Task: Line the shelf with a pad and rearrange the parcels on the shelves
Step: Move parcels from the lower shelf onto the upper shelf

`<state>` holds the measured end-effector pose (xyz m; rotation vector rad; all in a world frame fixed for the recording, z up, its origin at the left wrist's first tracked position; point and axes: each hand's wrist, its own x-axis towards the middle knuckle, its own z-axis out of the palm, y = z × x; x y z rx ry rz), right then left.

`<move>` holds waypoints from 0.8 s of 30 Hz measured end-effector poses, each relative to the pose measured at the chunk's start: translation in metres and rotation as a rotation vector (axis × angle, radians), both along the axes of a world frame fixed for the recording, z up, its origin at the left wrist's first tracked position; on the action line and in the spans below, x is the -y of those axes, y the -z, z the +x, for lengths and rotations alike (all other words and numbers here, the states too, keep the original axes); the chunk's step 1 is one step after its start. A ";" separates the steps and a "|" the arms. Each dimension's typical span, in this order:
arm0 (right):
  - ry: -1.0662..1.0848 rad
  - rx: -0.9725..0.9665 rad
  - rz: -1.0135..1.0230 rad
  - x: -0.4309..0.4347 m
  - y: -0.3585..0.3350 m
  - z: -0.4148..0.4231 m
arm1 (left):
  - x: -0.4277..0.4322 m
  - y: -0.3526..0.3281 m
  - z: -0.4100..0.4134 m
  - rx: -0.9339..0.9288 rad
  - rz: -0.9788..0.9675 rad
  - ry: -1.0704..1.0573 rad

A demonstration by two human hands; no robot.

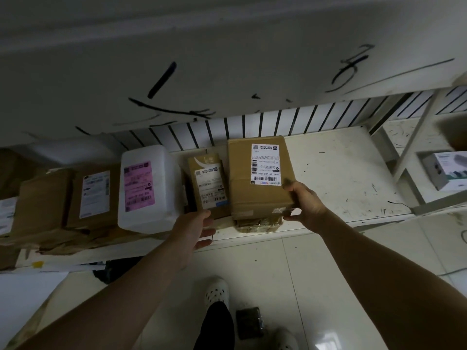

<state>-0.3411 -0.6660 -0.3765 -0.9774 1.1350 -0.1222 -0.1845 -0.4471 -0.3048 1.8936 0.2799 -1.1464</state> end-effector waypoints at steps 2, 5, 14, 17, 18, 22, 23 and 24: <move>-0.004 -0.030 -0.032 0.001 0.003 0.000 | 0.001 0.000 -0.002 -0.006 -0.001 -0.005; 0.015 -0.082 -0.096 0.003 0.002 0.005 | 0.001 -0.001 -0.004 -0.009 -0.008 0.004; 0.043 -0.226 -0.350 0.015 -0.001 0.012 | -0.002 -0.003 -0.007 -0.007 -0.011 0.016; 0.002 -0.269 -0.370 0.009 -0.003 0.015 | -0.001 -0.004 -0.008 -0.017 -0.017 0.009; -0.014 -0.271 -0.365 0.005 -0.004 0.018 | -0.001 -0.005 -0.008 -0.020 -0.017 0.002; -0.047 -0.286 -0.319 -0.012 -0.006 0.028 | 0.000 -0.009 -0.008 -0.020 -0.013 -0.012; -0.058 -0.290 -0.305 -0.015 -0.008 0.029 | 0.001 -0.011 -0.008 -0.017 -0.016 -0.013; -0.069 -0.294 -0.297 -0.017 -0.009 0.029 | 0.001 -0.013 -0.008 -0.013 -0.020 -0.013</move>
